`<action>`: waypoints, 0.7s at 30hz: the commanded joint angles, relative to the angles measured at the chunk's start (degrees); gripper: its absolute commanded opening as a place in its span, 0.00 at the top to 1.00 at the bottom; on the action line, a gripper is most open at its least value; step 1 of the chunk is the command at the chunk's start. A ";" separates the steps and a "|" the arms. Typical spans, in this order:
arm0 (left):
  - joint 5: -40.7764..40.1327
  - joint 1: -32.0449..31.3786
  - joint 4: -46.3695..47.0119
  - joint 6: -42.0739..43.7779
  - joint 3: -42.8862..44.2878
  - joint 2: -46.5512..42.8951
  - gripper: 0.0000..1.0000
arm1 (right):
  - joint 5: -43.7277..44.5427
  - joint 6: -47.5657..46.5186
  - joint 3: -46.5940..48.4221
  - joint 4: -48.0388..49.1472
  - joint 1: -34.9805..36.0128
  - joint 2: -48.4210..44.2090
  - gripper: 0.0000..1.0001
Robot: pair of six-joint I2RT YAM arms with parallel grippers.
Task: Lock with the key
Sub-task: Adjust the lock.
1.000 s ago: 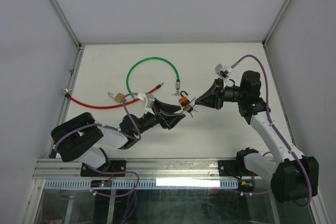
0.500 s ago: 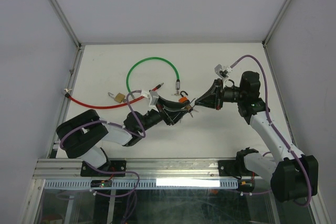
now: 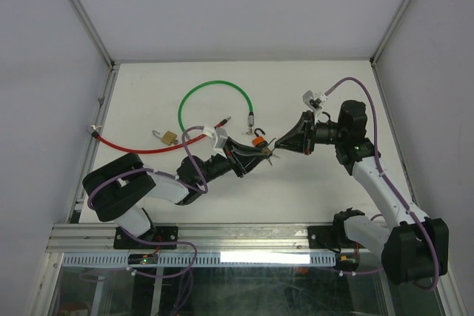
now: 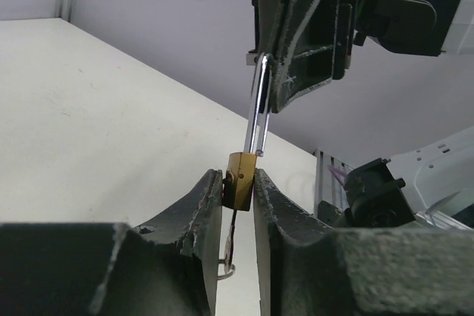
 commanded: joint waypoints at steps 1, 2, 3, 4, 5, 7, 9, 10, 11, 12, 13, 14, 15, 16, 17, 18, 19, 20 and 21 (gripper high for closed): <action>2.23 -0.63 11.97 0.61 1.47 0.56 0.90 | -1.00 0.85 0.40 3.34 -0.33 0.01 1.00; 2.27 -0.63 12.15 0.76 1.39 0.54 0.97 | -1.04 0.76 0.41 3.27 -0.33 0.02 1.00; 2.38 -0.63 12.32 0.90 1.20 0.48 1.00 | -1.04 0.76 0.44 3.18 -0.31 0.02 1.00; 2.52 -0.63 12.50 1.08 0.91 0.35 1.00 | -1.12 0.52 0.40 3.04 -0.33 0.04 1.00; 2.75 -0.59 12.53 1.41 0.57 -0.04 1.00 | -1.21 0.17 0.46 2.79 -0.28 0.02 1.00; 3.72 -0.43 12.33 2.42 -0.26 -1.10 1.00 | -1.30 -1.32 0.94 0.95 -0.28 -0.07 0.99; 5.59 0.30 11.18 3.01 -1.38 -2.82 1.00 | -1.36 -1.77 1.72 -1.67 -0.28 -0.16 0.97; 7.00 1.02 10.10 3.03 -1.87 -3.85 1.00 | -1.36 -1.77 2.26 -3.79 -0.28 -0.16 0.97; 9.01 1.94 8.78 2.83 -2.31 -5.10 1.00 | -1.43 -6.06 3.04 -6.07 -0.23 -0.24 0.82; 11.03 3.14 7.09 2.55 -2.61 -6.44 1.00 | -2.23 -10.25 3.58 -8.18 -0.16 -0.25 0.65; 13.81 4.34 5.05 2.36 -2.83 -7.77 1.00 | -2.77 -12.30 4.16 -10.21 -0.19 -0.25 0.55; 16.59 5.80 2.23 2.34 -2.83 -9.55 1.00 | -3.29 -14.90 4.86 -12.54 -0.19 -0.25 0.48; 19.66 7.26 -0.94 2.67 -2.73 -11.54 1.00 | -3.67 -17.75 5.67 -15.55 -0.11 -0.25 0.41; 22.65 8.55 -4.51 3.60 -2.48 -13.47 1.00 | -3.99 -20.79 6.53 -18.42 -0.06 -0.27 0.35; 25.19 9.64 -9.07 5.15 -2.14 -15.30 1.00 | -4.21 -23.75 7.25 -21.25 0.02 -0.25 0.31; 27.18 10.59 -14.27 7.74 -1.52 -17.55 1.00 | -4.33 -26.19 7.81 -23.75 0.11 -0.18 0.26; 28.50 10.84 -21.31 11.12 -0.57 -19.92 1.00 | -4.43 -28.90 8.20 -25.87 0.34 -0.16 0.24; 29.16 10.88 -31.35 15.47 0.84 -21.92 1.00 | -4.66 -31.77 8.62 -28.30 0.69 -0.14 0.22; 29.73 10.87 -38.08 19.10 2.34 -23.64 1.00 | -4.77 -35.50 8.92 -30.61 1.19 -0.15 0.19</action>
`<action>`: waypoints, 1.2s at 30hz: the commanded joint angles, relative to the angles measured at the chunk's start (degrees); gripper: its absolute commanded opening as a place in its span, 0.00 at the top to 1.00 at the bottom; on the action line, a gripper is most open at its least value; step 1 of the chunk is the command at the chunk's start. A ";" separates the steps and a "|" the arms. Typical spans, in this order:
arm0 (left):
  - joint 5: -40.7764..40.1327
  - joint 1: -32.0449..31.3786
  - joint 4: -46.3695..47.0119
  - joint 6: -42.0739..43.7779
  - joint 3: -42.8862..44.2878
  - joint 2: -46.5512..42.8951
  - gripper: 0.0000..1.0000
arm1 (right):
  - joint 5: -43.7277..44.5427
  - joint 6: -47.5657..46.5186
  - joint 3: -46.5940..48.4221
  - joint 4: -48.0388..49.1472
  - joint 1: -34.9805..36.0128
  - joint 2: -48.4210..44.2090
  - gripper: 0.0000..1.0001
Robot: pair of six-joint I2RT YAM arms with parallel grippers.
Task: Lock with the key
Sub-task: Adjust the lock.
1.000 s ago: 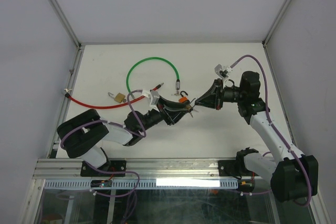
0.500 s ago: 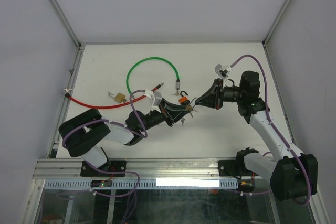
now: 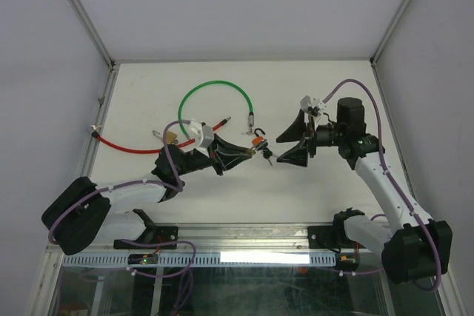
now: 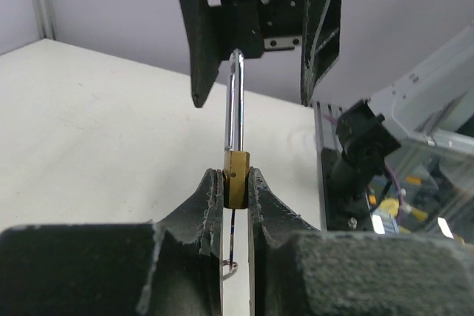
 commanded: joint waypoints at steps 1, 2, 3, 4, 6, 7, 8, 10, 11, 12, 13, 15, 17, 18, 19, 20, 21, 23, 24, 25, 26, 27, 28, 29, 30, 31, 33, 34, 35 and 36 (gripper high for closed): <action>10.15 0.44 -30.41 16.26 6.27 -8.20 1.00 | -2.44 -19.42 3.70 -13.70 1.74 -0.70 0.17; 11.07 0.43 -34.40 19.10 7.70 -9.11 1.00 | -2.42 -23.34 3.49 -15.93 2.43 -0.93 0.16; 11.95 0.47 -37.70 21.19 8.43 -9.76 1.00 | -2.56 -27.79 3.27 -17.92 3.02 -1.30 0.15; 12.69 0.42 -40.23 23.18 9.13 -10.13 1.00 | -2.74 -32.42 2.68 -19.72 3.51 -1.73 0.13; 13.96 0.41 -44.07 26.02 10.31 -10.47 1.00 | -3.01 -39.97 1.07 -22.22 4.12 -3.12 0.11; 14.41 0.43 -45.33 27.00 10.89 -10.35 1.00 | -3.11 -42.53 -0.10 -22.86 4.32 -3.57 0.11; 14.89 0.45 -46.27 27.74 11.41 -10.04 1.00 | -2.77 -44.58 -0.58 -23.18 4.47 -3.93 0.11; 15.93 0.42 -47.45 28.52 12.39 -9.24 1.00 | -1.35 -46.11 -0.70 -23.34 4.87 -3.97 0.11; 16.32 0.41 -47.85 28.60 12.90 -8.73 1.00 | -0.78 -46.34 -0.66 -23.25 4.95 -3.85 0.13; 16.70 0.34 -48.13 28.68 13.31 -8.27 1.00 | -0.24 -46.28 -0.64 -23.04 5.26 -3.71 0.16; 16.92 0.25 -48.28 28.64 13.75 -7.74 1.00 | 0.17 -46.28 -0.77 -22.71 5.62 -3.59 0.19; 16.95 -0.16 -48.40 28.54 14.41 -6.83 1.00 | 0.97 -45.11 -1.27 -21.14 6.59 -3.50 0.26; 16.72 -0.83 -48.40 28.51 14.89 -6.02 1.00 | 2.15 -43.19 -1.90 -18.90 7.54 -3.35 0.31; 16.71 -0.98 -48.40 28.51 15.11 -5.73 1.00 | 2.93 -42.75 -2.16 -18.23 8.05 -3.26 0.33; 16.64 -1.21 -48.47 28.42 15.27 -5.42 1.00 | 3.69 -42.40 -2.32 -17.66 8.49 -3.11 0.35; 16.50 -1.35 -48.46 28.35 15.40 -5.24 1.00 | 4.39 -42.33 -2.42 -17.39 9.02 -2.92 0.38; 16.28 -1.41 -48.50 28.22 15.51 -5.02 1.00 | 4.87 -42.40 -2.43 -17.18 9.43 -2.72 0.40; 15.91 -1.54 -48.39 28.15 15.63 -4.81 1.00 | 5.61 -42.34 -2.52 -16.87 10.25 -2.53 0.45; 15.74 -1.59 -48.44 28.07 15.67 -4.69 1.00 | 5.91 -42.32 -2.48 -16.78 10.50 -2.51 0.48; 15.68 -1.62 -48.45 27.99 15.71 -4.67 1.00 | 6.05 -42.22 -2.59 -16.62 10.68 -2.51 0.50; 15.63 -1.63 -48.43 27.92 15.79 -4.52 1.00 | 6.17 -41.98 -2.63 -16.34 10.87 -2.51 0.52; 15.59 -1.63 -48.39 27.90 15.73 -4.42 1.00 | 6.22 -41.83 -2.68 -16.09 10.93 -2.51 0.55; 15.44 -1.65 -48.44 27.78 15.83 -4.33 1.00 | 6.31 -41.48 -2.75 -15.86 11.07 -2.43 0.58; 15.42 -1.63 -48.43 27.67 15.81 -4.21 1.00 | 6.48 -41.23 -2.78 -15.66 11.17 -2.42 0.60; 15.37 -1.63 -48.48 27.64 15.89 -4.09 1.00 | 6.68 -40.96 -2.78 -15.40 11.25 -2.38 0.63; 15.41 -1.64 -48.41 27.63 15.89 -4.10 1.00 | 6.82 -40.78 -2.78 -15.26 11.31 -2.34 0.65; 15.37 -1.64 -48.45 27.50 15.89 -3.99 1.00 | 7.16 -40.12 -2.75 -14.82 11.51 -2.25 0.69; 15.39 -1.63 -48.36 27.54 15.92 -4.02 1.00 | 7.21 -39.90 -2.84 -14.61 11.55 -2.17 0.71; 15.41 -1.66 -48.38 27.47 15.90 -4.00 1.00 | 7.27 -39.69 -2.81 -14.42 11.63 -2.11 0.73; 15.41 -1.73 -48.40 27.46 15.91 -3.98 1.00 | 7.38 -39.46 -2.94 -14.23 11.73 -2.07 0.75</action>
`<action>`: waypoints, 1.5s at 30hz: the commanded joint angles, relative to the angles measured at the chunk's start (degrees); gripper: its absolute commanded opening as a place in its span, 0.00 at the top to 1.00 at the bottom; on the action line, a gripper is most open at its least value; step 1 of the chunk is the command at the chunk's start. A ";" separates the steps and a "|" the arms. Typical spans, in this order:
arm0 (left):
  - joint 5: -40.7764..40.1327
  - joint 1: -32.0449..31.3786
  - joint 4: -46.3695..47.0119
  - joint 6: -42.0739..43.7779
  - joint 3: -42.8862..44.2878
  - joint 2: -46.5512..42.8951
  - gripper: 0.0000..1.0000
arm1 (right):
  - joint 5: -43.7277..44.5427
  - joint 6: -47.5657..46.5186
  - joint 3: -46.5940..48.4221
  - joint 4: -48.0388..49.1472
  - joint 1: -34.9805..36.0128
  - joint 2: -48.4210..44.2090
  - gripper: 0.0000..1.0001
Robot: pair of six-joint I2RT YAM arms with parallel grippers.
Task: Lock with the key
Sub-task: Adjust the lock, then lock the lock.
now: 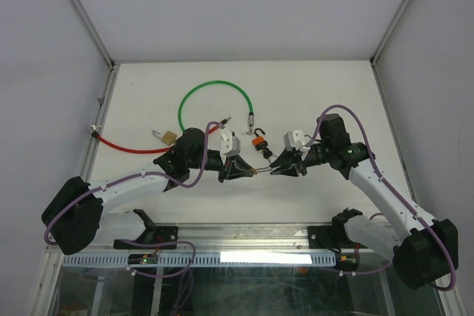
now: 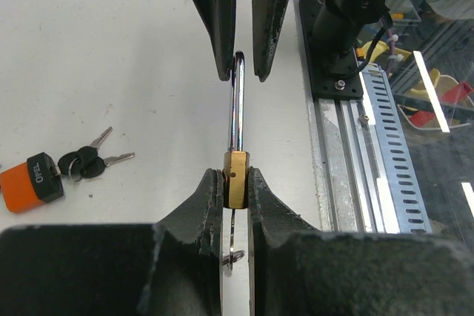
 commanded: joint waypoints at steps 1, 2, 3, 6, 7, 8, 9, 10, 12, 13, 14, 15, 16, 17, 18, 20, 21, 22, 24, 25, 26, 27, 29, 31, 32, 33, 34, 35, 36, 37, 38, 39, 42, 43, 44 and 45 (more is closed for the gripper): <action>0.72 -0.72 2.42 1.06 2.78 -0.34 1.00 | 0.39 1.41 0.02 3.28 0.70 0.41 0.76; 0.66 -0.74 2.38 1.07 2.72 -0.30 1.00 | 0.60 1.65 0.01 3.45 0.82 0.50 0.78; 0.57 -0.72 2.37 0.99 2.72 -0.30 1.00 | 0.77 1.84 0.02 3.58 1.02 0.62 0.79; 0.52 -0.76 2.50 0.82 2.66 -0.27 1.00 | 1.23 2.23 0.04 3.84 1.32 0.84 0.83; 0.50 -0.72 2.68 0.81 2.63 -0.23 1.00 | 1.36 2.31 0.06 3.85 1.44 0.90 0.84; 0.52 -0.71 2.76 0.79 2.58 -0.21 1.00 | 1.40 2.38 0.10 3.85 1.53 0.98 0.85; 0.52 -0.72 2.82 0.69 2.62 -0.16 1.00 | 1.44 2.41 0.10 3.92 1.58 1.06 0.87; 0.46 -0.71 2.81 0.64 2.57 -0.17 1.00 | 1.42 2.59 0.17 3.95 1.66 1.12 0.89; 0.19 -0.74 2.95 0.47 2.56 -0.17 1.00 | 1.71 2.85 0.34 3.95 1.88 1.25 0.95; -0.15 -0.77 3.11 0.38 2.51 -0.31 1.00 | 1.98 3.03 0.48 3.81 1.94 1.38 0.98; -0.63 -0.67 3.41 0.27 2.39 -0.68 1.00 | 2.17 3.19 0.72 3.58 1.95 1.43 1.00; -1.37 -0.63 3.66 0.06 2.18 -1.12 0.98 | 2.22 3.48 1.17 3.37 1.99 1.36 1.00; -1.96 -0.63 4.11 -0.34 1.75 -1.80 0.89 | 2.08 4.29 1.63 3.32 1.96 1.23 1.00; -2.31 -0.65 5.03 -0.82 0.91 -2.56 0.80 | 1.71 5.41 2.09 3.37 1.90 1.11 1.00; -2.55 -0.67 6.50 -1.34 -0.28 -3.70 0.67 | 0.61 6.72 2.64 3.43 1.81 1.00 1.00; -3.64 -0.58 12.38 -3.39 -3.83 -6.51 0.52 | -3.73 8.85 3.15 3.62 0.69 0.93 1.00; -4.62 -0.55 15.97 -4.54 -6.24 -8.05 0.42 | -5.72 10.02 3.11 4.01 0.24 0.84 1.00; -5.87 -0.55 21.20 -6.35 -8.92 -9.58 0.33 | -7.66 11.60 2.83 4.97 -0.08 0.70 1.00; -8.49 -0.56 34.13 -10.55 -15.49 -12.11 0.16 | -10.24 14.48 2.04 7.37 -0.57 0.52 1.00; -9.52 -0.58 40.41 -12.51 -18.73 -12.97 0.10 | -10.98 15.59 1.84 8.30 -0.72 0.54 1.00; -10.87 -0.55 45.80 -14.38 -21.47 -13.49 0.04 | -11.41 16.46 1.78 8.86 -0.83 0.66 1.00; -11.84 -0.56 50.40 -16.32 -24.03 -13.59 0.02 | -11.80 17.08 1.77 9.32 -1.07 0.79 1.00; -12.79 -0.54 54.96 -19.12 -25.39 -12.94 0.01 | -12.36 17.94 1.68 9.94 -1.41 0.98 1.00; -13.49 -0.55 56.97 -22.64 -25.10 -11.01 0.04 | -12.72 19.54 1.40 11.24 -1.69 1.08 1.00; -13.47 -0.60 58.62 -24.49 -24.92 -9.39 0.08 | -12.74 20.06 1.27 11.69 -1.81 1.08 1.00; -13.52 -0.73 60.83 -26.20 -25.01 -8.00 0.10 | -12.81 20.40 1.25 12.00 -1.90 1.17 1.00; -13.61 -0.83 63.76 -28.48 -25.09 -6.58 0.14 | -12.75 20.64 1.24 12.16 -2.12 1.24 1.00; -13.62 -1.09 66.53 -29.46 -25.28 -5.41 0.18 | -12.72 20.82 1.17 12.26 -2.24 1.26 1.00; -13.77 -1.42 68.64 -30.50 -25.32 -4.25 0.21 | -12.71 20.96 1.20 12.38 -2.42 1.32 1.00; -13.87 -1.80 69.98 -30.75 -25.18 -3.27 0.24 | -12.67 21.17 1.16 12.54 -2.52 1.33 1.00; -14.01 -2.22 70.18 -30.67 -24.90 -2.60 0.26 | -12.68 21.38 1.13 12.73 -2.62 1.34 1.00; -14.24 -2.62 69.51 -30.37 -24.46 -1.99 0.28 | -12.67 21.60 1.08 12.91 -2.71 1.45 1.00; -15.03 -3.85 67.20 -29.34 -23.22 -0.36 0.32 | -12.49 22.10 0.90 13.41 -2.90 1.43 1.00; -15.11 -4.32 67.02 -29.22 -22.81 0.22 0.34 | -12.36 22.20 0.79 13.55 -2.90 1.43 1.00; -15.11 -4.58 66.90 -29.17 -22.51 0.74 0.36 | -12.17 22.22 0.85 13.64 -2.93 1.43 1.00; -15.16 -4.90 66.78 -29.13 -22.13 1.26 0.38 | -11.92 22.22 0.74 13.68 -2.89 1.43 1.00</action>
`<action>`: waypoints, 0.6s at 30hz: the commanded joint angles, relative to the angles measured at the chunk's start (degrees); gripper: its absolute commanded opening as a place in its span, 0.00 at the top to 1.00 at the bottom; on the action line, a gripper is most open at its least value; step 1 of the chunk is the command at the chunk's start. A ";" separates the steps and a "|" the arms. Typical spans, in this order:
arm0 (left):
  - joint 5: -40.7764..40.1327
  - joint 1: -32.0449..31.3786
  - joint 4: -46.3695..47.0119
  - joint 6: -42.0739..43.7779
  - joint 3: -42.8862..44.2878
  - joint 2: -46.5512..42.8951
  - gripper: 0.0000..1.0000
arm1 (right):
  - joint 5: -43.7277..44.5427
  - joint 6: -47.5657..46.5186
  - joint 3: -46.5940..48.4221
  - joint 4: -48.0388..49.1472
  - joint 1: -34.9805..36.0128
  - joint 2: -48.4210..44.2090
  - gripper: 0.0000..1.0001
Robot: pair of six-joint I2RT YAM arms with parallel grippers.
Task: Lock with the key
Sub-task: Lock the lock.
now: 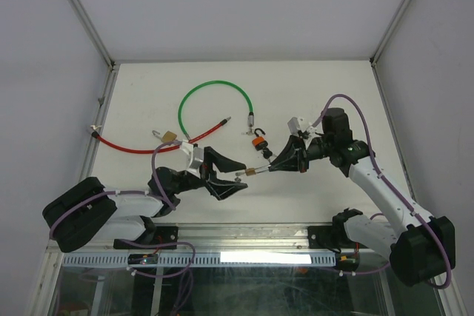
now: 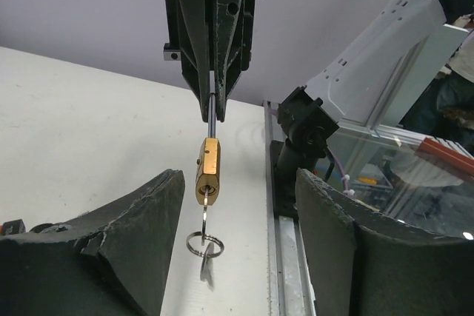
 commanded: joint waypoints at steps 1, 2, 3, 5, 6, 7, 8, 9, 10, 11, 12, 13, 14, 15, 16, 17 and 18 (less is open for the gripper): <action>-1.61 -1.57 4.70 -0.83 3.06 2.09 0.39 | -1.62 1.34 0.81 3.33 -0.31 -0.02 1.00; -1.78 -1.83 4.30 -0.71 3.43 2.48 0.41 | -1.57 1.34 0.73 3.31 -0.32 0.07 1.00; -1.95 -2.02 3.89 -0.50 3.84 2.86 0.42 | -1.53 1.34 0.72 3.35 -0.35 0.16 1.00; -2.17 -2.33 3.18 -0.33 4.64 3.50 0.46 | -1.50 1.35 0.69 3.37 -0.34 0.26 1.00; -2.30 -2.42 2.89 -0.28 4.93 3.83 0.48 | -1.49 1.34 0.71 3.39 -0.30 0.30 1.00; -2.35 -2.51 2.63 -0.26 5.20 4.07 0.52 | -1.43 1.34 0.63 3.37 -0.29 0.26 1.00; -2.48 -2.53 2.35 -0.18 5.46 4.44 0.55 | -1.41 1.34 0.63 3.42 -0.33 0.31 1.00; -2.80 -2.61 1.86 -0.15 5.65 4.73 0.58 | -1.35 1.34 0.67 3.47 -0.35 0.34 1.00; -3.00 -2.62 1.28 -0.14 5.84 4.92 0.62 | -1.33 1.34 0.63 3.46 -0.37 0.34 1.00; -3.18 -2.62 0.74 0.08 5.97 4.94 0.63 | -1.25 1.34 0.69 3.47 -0.30 0.34 1.00; -3.34 -2.62 0.24 0.26 6.11 5.06 0.63 | -1.13 1.34 0.63 3.49 -0.31 0.34 1.00; -3.47 -2.64 -0.30 0.46 6.16 5.02 0.64 | -1.15 1.34 0.62 3.52 -0.33 0.37 1.00; -3.66 -2.62 -0.76 0.66 6.24 4.98 0.64 | -1.14 1.39 0.63 3.49 -0.37 0.41 1.00; -3.80 -2.62 -1.35 0.95 6.30 4.87 0.64 | -1.11 1.43 0.63 3.46 -0.35 0.43 1.00; -3.85 -2.62 -2.01 1.17 6.34 4.77 0.64 | -1.05 1.43 0.62 3.49 -0.36 0.44 1.00; -3.95 -2.62 -2.61 1.39 6.42 4.67 0.64 | -1.03 1.43 0.60 3.56 -0.33 0.46 1.00; -4.02 -2.62 -3.14 1.50 6.43 4.53 0.64 | -0.99 1.43 0.56 3.59 -0.36 0.43 1.00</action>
